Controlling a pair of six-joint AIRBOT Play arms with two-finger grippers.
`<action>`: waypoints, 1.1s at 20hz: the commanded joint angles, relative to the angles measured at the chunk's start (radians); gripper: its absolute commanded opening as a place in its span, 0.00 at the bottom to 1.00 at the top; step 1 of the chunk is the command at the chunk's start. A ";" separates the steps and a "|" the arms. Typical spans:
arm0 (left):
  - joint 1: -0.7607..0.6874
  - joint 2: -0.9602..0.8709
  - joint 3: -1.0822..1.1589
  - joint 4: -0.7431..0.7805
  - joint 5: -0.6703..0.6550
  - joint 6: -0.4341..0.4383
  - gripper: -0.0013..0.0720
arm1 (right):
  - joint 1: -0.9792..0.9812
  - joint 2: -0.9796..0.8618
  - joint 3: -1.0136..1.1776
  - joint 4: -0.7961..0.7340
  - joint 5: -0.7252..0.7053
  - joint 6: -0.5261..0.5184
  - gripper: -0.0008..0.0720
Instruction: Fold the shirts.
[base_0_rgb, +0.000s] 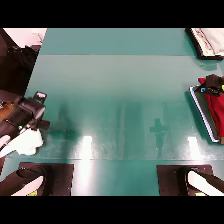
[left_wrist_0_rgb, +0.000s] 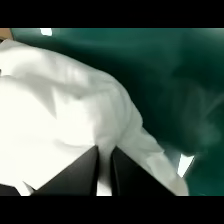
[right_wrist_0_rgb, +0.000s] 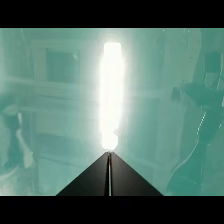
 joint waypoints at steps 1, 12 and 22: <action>-0.069 0.001 0.328 -0.057 -0.018 0.159 0.05 | 0.000 0.000 0.000 0.011 0.004 0.001 0.03; -0.371 -0.076 1.032 -0.728 0.153 0.615 0.05 | 0.001 0.001 0.000 0.035 0.003 0.005 0.03; -0.346 -0.527 1.030 -0.695 0.082 0.564 0.91 | 0.002 0.001 0.000 0.034 0.005 0.012 0.03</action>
